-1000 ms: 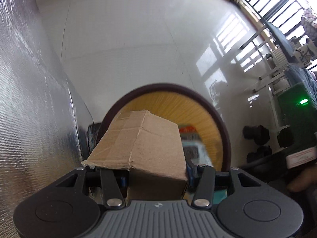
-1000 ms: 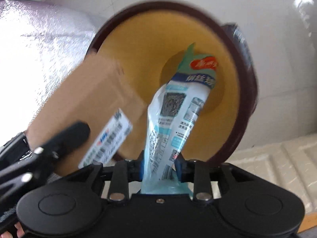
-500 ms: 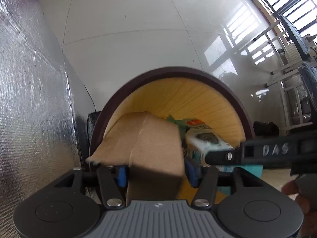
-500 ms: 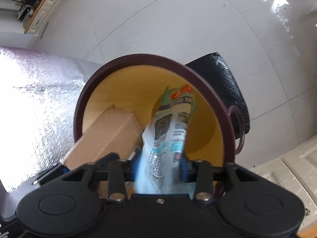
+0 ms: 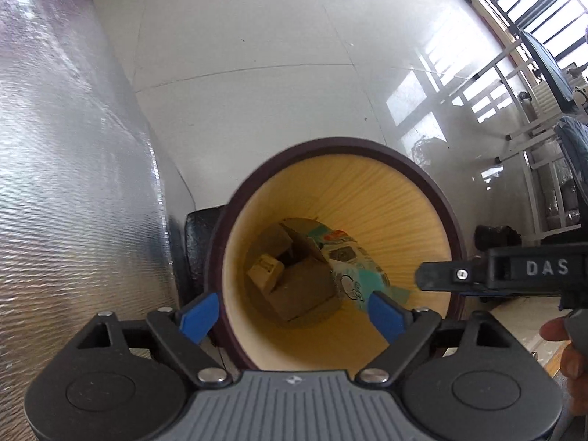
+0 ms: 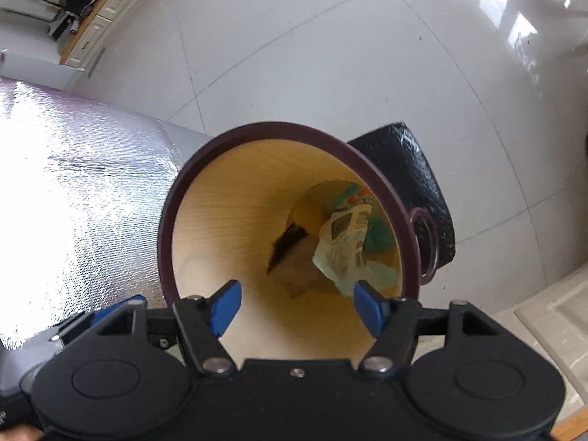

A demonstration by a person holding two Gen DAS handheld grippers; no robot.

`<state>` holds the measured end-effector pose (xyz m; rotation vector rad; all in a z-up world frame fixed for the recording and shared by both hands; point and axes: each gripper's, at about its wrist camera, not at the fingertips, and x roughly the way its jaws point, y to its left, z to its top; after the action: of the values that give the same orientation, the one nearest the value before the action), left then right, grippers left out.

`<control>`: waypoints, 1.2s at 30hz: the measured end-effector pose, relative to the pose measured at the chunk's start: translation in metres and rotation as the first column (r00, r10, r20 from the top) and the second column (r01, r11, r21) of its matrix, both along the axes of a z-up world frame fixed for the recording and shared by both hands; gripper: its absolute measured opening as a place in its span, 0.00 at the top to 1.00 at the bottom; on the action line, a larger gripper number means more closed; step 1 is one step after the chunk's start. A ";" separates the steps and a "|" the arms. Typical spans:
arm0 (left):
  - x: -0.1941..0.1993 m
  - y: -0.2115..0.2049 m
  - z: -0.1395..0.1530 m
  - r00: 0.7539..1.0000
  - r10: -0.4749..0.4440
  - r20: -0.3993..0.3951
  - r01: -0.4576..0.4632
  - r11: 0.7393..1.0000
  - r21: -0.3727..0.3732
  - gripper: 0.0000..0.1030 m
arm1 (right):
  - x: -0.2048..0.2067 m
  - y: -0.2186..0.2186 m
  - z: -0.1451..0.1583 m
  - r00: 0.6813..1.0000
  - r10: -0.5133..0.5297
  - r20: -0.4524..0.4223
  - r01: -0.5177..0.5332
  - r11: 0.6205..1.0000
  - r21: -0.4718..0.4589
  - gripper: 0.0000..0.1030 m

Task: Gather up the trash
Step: 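Lower both items into the wastebasket and open both tools to release, then withdraw both tools from the wastebasket back toward the table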

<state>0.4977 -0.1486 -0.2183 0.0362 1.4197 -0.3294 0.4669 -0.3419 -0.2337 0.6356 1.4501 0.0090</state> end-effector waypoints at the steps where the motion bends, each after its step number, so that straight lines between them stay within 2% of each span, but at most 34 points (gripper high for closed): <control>1: -0.001 0.003 0.004 1.000 0.005 0.004 -0.005 1.000 0.000 0.09 | 0.000 -0.001 0.000 1.000 0.005 0.012 -0.005 1.000 -0.001 0.32; 8: -0.012 0.020 0.023 0.999 0.034 0.033 -0.035 0.999 0.023 0.00 | -0.019 0.000 0.025 0.995 0.050 0.086 -0.046 0.998 -0.047 0.26; 18: -0.033 0.035 0.050 0.993 0.071 0.099 -0.073 0.997 0.015 0.00 | -0.059 0.002 0.057 0.982 0.091 0.167 -0.065 0.986 -0.153 0.16; 25: -0.060 0.044 0.068 0.985 0.090 0.147 -0.093 0.996 0.012 0.00 | -0.091 0.010 0.076 0.967 0.119 0.223 -0.070 0.973 -0.219 0.00; 36: -0.110 0.048 0.090 0.963 0.101 0.250 -0.102 0.995 -0.010 0.00 | -0.126 0.014 0.095 0.935 0.143 0.324 -0.039 0.951 -0.307 0.00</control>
<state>0.3873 -0.1006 -0.1284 0.0070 1.1667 -0.2282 0.3408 -0.3284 -0.1391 0.2995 1.1107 -0.0232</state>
